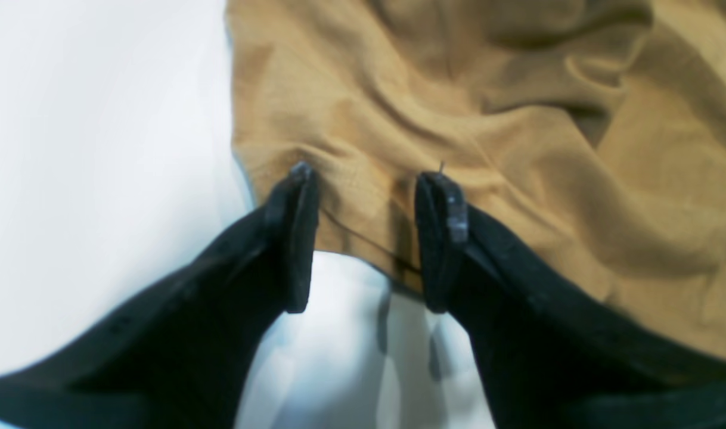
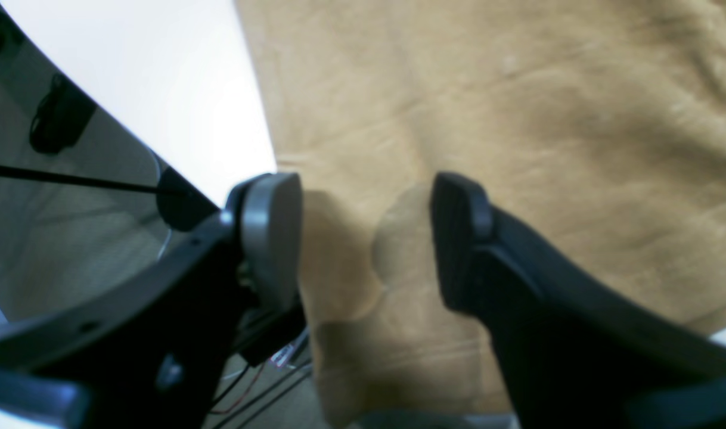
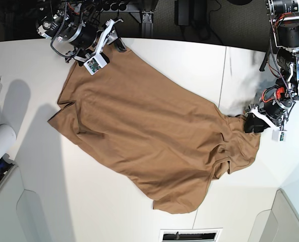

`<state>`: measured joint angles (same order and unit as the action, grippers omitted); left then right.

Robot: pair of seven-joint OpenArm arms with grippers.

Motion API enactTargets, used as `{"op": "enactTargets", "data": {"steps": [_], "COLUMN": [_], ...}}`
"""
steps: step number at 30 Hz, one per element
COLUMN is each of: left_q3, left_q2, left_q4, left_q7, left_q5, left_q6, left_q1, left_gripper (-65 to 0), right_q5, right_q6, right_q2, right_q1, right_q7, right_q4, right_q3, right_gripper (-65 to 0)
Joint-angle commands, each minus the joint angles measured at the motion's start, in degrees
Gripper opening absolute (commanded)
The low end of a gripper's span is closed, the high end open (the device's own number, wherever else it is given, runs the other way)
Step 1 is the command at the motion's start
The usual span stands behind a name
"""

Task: Layout the t-shirt on the table in an organized manner, then fold the t-shirt properly
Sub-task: 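Regrasp the shirt edges with both grippers and stretch it out, then pull the shirt with the left gripper away from the right gripper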

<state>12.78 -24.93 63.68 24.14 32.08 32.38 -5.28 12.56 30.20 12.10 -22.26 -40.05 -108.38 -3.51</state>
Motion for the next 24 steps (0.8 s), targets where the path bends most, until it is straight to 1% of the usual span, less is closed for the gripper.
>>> {"op": "enactTargets", "data": {"steps": [1,2,3,4,5,6,7,9,10,11,12,14,17,18,21,24], "left_q3": [0.22,0.22,0.22,0.22,0.22,0.20,0.20,0.22,0.22,0.22,0.22,0.22,0.24,0.24,0.46,2.67], "left_q2": [-0.26,0.20,0.50,0.83,1.14,1.36,1.44,1.25,1.01,0.48,-0.11,-1.84,-4.72,-5.68,-7.74,-8.44], "left_q4": [-0.31,-1.07,-1.75,-2.16,-2.47,-2.67,-2.67,-2.64,-2.62,-2.58,-2.54,-2.10,-1.03,-0.37,2.51,6.43], "left_q7": [0.09,0.04,-0.20,-0.81,-1.42,-1.62,-1.60,-1.62,-1.60,-1.42,-1.07,0.33,2.97,3.13,3.10,3.13], "left_q5": [-0.37,-0.94,-1.62,-2.05,-2.97,-3.87,-4.09,-3.91,-3.10,-1.79,-0.13,3.48,9.31,11.34,15.45,16.63], "left_q6": [0.13,0.13,0.15,0.17,0.20,0.22,0.22,0.20,0.20,0.20,0.26,1.86,6.86,7.62,7.62,7.62], "left_q1": [-1.01,-1.29,-1.38,-1.38,-1.36,-1.38,-1.36,-1.38,-1.38,-1.36,-1.36,-1.20,-0.74,-0.20,2.10,4.70], "left_gripper": [-35.0,-36.3,-41.3,-48.9,-58.2,-65.0,-65.0,-65.0,-65.0,-65.0,-65.0,-65.0,-65.0,-65.0,-65.0,-65.0], "right_q5": [-0.22,-0.24,-0.22,-0.22,-0.22,-0.22,-0.24,-0.17,-0.20,-0.22,-0.22,-0.24,-0.11,-0.11,-0.11,1.01], "right_q6": [-0.42,-0.42,-0.39,-0.39,-0.37,-0.37,-0.39,-0.39,-0.39,-0.39,-0.39,-0.39,-0.39,-0.39,-0.39,-0.39], "right_q2": [0.44,0.44,0.44,0.44,0.44,0.44,0.44,0.44,0.44,0.44,0.46,0.46,0.44,0.46,0.44,0.44], "right_q1": [0.00,0.00,0.00,0.00,0.00,0.00,0.00,0.02,0.00,0.00,0.02,0.02,0.57,0.90,2.34,4.15], "right_q7": [0.46,0.48,0.50,0.61,0.63,0.90,1.16,1.46,1.99,2.14,2.12,2.14,2.45,2.56,2.62,2.60], "right_q4": [-0.74,-0.74,-0.74,-0.74,-0.74,-0.74,-0.74,-0.74,-0.74,-0.74,-0.74,-0.76,-0.76,-0.76,-0.83,-1.31], "right_q3": [0.15,0.15,0.15,0.15,0.15,0.15,0.15,0.15,0.15,0.15,0.17,0.17,0.17,0.17,0.17,0.17], "right_gripper": [-30.3,-30.3,-30.3,-30.3,-30.9,-33.9,-39.0,-52.9,-59.9,-65.0,-65.0,-65.0,-65.0,-65.0,-65.0,-65.0]}}
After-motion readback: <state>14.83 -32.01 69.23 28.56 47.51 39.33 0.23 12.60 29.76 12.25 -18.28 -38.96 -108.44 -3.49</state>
